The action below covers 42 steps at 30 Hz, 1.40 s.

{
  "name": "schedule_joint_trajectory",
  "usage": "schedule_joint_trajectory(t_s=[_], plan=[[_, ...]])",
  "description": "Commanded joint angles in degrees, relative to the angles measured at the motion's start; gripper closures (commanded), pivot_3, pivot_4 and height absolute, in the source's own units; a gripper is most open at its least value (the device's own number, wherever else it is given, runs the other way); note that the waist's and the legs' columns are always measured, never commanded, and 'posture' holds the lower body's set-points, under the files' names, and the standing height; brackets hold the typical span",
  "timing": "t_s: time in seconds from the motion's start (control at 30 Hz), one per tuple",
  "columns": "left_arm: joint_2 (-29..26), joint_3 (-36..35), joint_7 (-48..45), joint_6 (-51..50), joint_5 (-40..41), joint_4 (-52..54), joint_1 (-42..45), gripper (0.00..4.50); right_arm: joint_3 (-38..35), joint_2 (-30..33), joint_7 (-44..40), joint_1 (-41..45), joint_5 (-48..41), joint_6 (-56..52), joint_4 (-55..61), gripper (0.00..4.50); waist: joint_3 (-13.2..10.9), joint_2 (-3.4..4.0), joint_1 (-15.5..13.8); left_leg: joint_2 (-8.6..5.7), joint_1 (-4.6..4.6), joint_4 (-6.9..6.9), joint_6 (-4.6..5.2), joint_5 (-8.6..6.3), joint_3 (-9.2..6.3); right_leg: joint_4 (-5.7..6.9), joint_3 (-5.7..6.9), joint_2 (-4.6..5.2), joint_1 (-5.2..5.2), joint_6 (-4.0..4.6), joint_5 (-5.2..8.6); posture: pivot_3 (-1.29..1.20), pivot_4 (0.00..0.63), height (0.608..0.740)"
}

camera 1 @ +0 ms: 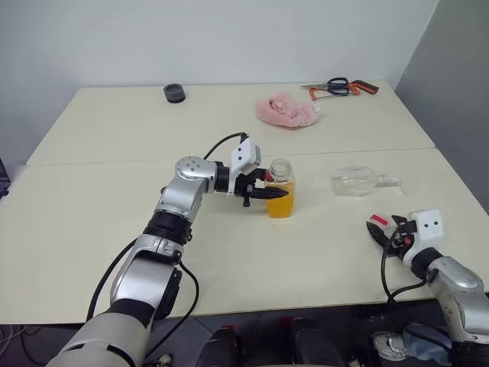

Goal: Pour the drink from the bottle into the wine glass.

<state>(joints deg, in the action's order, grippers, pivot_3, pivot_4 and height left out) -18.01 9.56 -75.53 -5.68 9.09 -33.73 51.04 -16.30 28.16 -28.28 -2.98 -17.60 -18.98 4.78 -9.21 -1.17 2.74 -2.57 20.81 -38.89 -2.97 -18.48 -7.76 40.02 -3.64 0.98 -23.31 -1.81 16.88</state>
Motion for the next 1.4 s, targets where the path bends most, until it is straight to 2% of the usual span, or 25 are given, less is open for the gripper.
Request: schedule_joint_trajectory(t_s=[0.03, 0.33, 0.5, 0.6, 0.7, 0.97, 1.1, 1.4], plan=[[-0.7, -0.9, 0.3, 0.4, 0.8, 1.5, 0.6, 2.83, -0.4, 0.7, -2.1, -1.2, -1.3, 0.1, 1.1, 0.00, 0.0, 0.00, 0.0, 0.00, 0.00, 0.00, 0.00, 0.00, 0.01, 0.00, -0.01, 0.00, 0.00, 0.00, 0.00, 0.00, 0.150, 0.740], [-1.3, -3.4, 4.4, 1.6, 0.9, -0.9, 1.9, 2.83, -0.6, 4.4, -3.2, -0.8, -2.7, -2.5, 11.9, 0.00, 0.0, 0.00, 0.1, 0.00, -0.01, -0.01, 0.01, 0.00, 0.00, 0.01, -0.01, 0.00, 0.00, -0.01, 0.00, 0.00, 0.150, 0.740], [-3.1, -6.5, 8.9, 2.2, 1.0, -3.8, 3.0, 2.83, 6.3, 6.8, -7.4, 2.3, -7.1, -10.1, 22.7, 0.00, 0.0, 0.00, 0.2, 0.04, 0.00, -0.01, 0.00, 0.00, -0.04, 0.00, 0.03, -0.03, 0.00, -0.01, 0.00, 0.00, 0.150, 0.740], [-5.2, -9.4, 14.9, 3.7, 0.3, -7.5, 4.1, 2.83, 13.0, 5.7, -7.5, 10.2, -8.3, -14.2, 25.9, 0.00, 0.0, -0.03, 0.3, 0.03, 0.00, -0.01, -0.01, 0.00, -0.07, -0.01, 0.04, -0.02, 0.00, -0.01, 0.00, 0.00, 0.150, 0.740], [-7.6, -11.7, 21.7, 5.8, -0.8, -12.3, 5.6, 2.83, 19.0, 2.5, -7.0, 19.0, -7.3, -15.7, 24.1, 0.00, 0.0, -0.06, 0.5, 0.06, 0.01, -0.03, -0.04, 0.03, -0.05, 0.00, 0.05, -0.03, -0.08, -0.02, -0.04, 0.00, 0.150, 0.740], [-12.5, -14.9, 38.9, 8.1, -4.6, -22.6, 7.8, 2.83, 29.1, -6.7, -5.9, 34.0, -1.1, -13.9, 12.2, 0.00, 0.0, -0.10, 0.0, -0.13, 0.25, -0.02, -0.10, 0.05, -0.04, -0.07, 0.14, 0.24, -0.35, 0.01, -0.06, 0.00, 0.150, 0.740], [-14.0, -16.7, 45.8, 7.1, -5.0, -25.8, 8.0, 2.83, 32.1, -10.0, -7.2, 38.7, 0.0, -13.7, 9.1, 0.00, 0.0, -0.11, 0.4, -0.12, 0.49, -0.03, -0.11, 0.05, 0.02, 0.04, 0.16, 0.27, -0.75, 0.04, -0.08, 0.00, 0.150, 0.740], [-14.8, -19.4, 51.2, 3.3, -3.7, -30.1, 8.5, 2.83, 34.9, -12.1, -10.2, 42.7, 1.5, -14.8, 7.0, 0.00, 0.0, -0.09, 1.1, 0.02, 0.56, -0.05, -0.12, 0.06, 0.00, 0.18, 0.55, 0.27, -0.90, 0.25, -0.22, 0.00, 0.150, 0.740]])
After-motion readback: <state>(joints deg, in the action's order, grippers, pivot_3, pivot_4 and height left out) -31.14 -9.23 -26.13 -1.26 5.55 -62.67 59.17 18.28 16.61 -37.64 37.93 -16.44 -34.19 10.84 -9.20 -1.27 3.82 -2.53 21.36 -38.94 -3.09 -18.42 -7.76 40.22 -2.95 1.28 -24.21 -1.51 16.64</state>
